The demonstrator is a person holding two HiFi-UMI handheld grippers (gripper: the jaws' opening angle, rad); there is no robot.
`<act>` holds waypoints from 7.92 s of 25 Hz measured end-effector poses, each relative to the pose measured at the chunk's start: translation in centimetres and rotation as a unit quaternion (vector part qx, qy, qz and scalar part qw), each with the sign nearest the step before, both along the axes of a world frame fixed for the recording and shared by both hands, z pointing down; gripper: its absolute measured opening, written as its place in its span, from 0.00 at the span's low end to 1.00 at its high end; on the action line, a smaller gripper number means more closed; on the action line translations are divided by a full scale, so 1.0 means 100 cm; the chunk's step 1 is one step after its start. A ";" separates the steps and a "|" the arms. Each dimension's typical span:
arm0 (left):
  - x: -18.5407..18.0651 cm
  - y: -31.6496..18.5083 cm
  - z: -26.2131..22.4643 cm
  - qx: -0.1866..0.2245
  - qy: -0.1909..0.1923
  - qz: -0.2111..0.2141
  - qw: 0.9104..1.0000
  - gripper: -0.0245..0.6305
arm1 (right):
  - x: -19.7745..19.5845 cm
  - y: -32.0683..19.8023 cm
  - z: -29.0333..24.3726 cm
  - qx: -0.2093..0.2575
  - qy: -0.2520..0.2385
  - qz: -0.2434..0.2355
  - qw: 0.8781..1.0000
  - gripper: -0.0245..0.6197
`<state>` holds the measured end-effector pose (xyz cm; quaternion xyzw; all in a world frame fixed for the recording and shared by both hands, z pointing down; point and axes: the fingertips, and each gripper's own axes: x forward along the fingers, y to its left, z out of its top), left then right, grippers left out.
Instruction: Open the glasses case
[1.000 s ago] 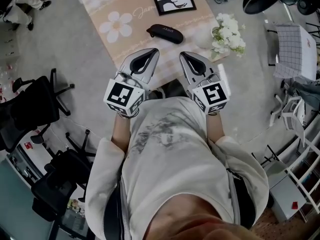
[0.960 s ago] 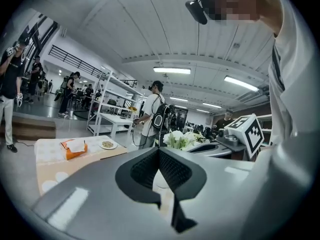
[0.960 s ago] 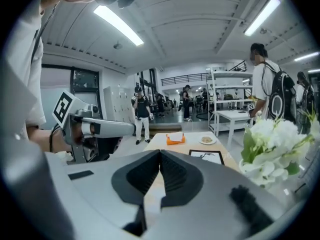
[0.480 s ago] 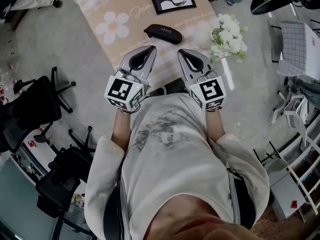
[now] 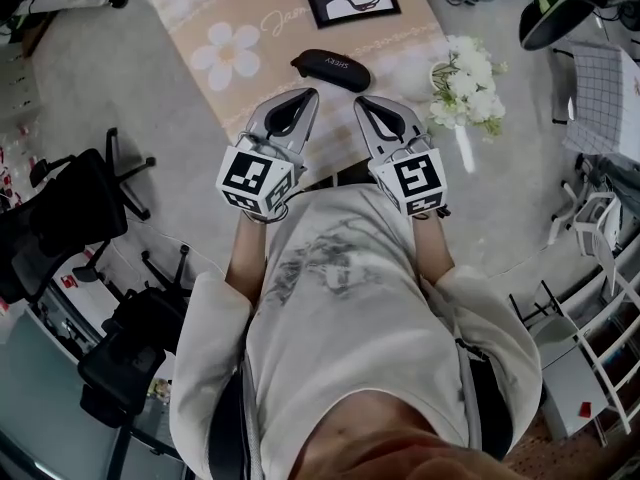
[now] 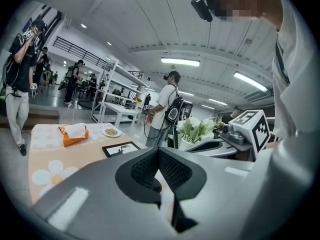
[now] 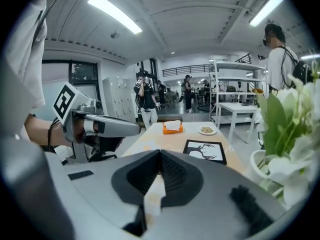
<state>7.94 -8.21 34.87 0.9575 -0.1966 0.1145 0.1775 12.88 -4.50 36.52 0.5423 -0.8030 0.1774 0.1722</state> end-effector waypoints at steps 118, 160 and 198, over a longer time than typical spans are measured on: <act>0.014 -0.036 0.156 -0.094 -0.159 -0.067 0.980 0.05 | -0.028 0.011 0.145 -0.096 -0.052 -0.099 0.989 0.26; -0.019 -0.028 0.156 -0.108 -0.150 -0.112 0.976 0.05 | -0.040 -0.024 0.143 -0.123 -0.211 -0.160 0.957 0.21; -0.063 -0.041 0.159 -0.120 -0.126 -0.149 0.973 0.05 | -0.109 -0.045 0.123 -0.103 -0.164 -0.252 0.948 0.08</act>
